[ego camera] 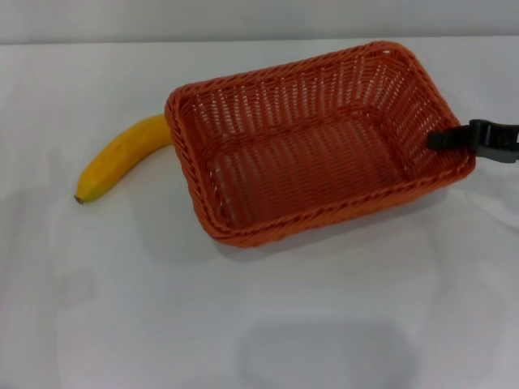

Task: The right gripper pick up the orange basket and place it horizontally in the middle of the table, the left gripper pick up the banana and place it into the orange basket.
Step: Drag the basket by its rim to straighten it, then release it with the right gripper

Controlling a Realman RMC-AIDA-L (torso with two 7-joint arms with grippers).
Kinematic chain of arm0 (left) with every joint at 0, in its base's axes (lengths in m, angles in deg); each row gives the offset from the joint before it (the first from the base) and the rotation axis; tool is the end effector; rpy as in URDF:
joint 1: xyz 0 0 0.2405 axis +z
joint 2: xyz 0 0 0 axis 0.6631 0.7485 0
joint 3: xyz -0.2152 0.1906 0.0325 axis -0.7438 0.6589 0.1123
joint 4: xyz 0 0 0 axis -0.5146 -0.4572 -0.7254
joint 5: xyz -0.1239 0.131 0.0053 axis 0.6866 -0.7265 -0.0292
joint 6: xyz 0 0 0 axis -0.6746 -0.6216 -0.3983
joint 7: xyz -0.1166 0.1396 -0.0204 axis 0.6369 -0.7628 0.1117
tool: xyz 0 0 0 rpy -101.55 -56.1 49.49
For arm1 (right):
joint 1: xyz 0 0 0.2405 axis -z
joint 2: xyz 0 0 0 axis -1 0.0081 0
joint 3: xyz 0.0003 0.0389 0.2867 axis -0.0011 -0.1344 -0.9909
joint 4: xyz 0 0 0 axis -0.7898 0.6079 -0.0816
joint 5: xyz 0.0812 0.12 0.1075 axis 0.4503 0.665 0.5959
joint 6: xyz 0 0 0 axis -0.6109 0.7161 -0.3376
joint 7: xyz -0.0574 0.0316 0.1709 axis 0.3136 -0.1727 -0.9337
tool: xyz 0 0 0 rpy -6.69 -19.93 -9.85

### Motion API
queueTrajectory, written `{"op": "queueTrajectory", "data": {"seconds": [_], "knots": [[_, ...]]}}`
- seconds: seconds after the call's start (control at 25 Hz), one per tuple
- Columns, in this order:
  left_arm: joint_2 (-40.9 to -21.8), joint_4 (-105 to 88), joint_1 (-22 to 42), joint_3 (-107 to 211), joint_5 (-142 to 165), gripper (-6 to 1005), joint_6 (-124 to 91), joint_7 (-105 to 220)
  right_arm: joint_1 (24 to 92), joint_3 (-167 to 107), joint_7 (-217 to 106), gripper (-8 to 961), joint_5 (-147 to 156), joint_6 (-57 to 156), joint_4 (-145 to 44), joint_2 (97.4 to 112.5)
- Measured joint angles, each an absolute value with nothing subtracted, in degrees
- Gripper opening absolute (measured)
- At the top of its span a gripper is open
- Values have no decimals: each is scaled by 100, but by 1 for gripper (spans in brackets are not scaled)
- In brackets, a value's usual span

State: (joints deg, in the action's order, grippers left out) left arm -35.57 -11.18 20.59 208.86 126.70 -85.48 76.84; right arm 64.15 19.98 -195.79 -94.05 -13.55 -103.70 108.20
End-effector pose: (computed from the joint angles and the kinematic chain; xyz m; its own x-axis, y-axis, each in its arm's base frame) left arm -0.3990 0.3205 0.0582 0.5049 -0.2084 0.8376 0.8536 0.2648 -0.4487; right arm 0.2740 0.3759 -0.0109 0.2515 -0.8069 -0.5345 -0.9619 -0.2694 -0.0459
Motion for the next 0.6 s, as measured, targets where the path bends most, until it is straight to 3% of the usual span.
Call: {"op": "queueTrajectory", "data": {"seconds": [0.6], "knots": [[-3552, -961, 2119, 20886, 12735, 889, -8559, 7684, 7000, 3738, -19584, 172, -8275, 136, -10539, 10808]]}}
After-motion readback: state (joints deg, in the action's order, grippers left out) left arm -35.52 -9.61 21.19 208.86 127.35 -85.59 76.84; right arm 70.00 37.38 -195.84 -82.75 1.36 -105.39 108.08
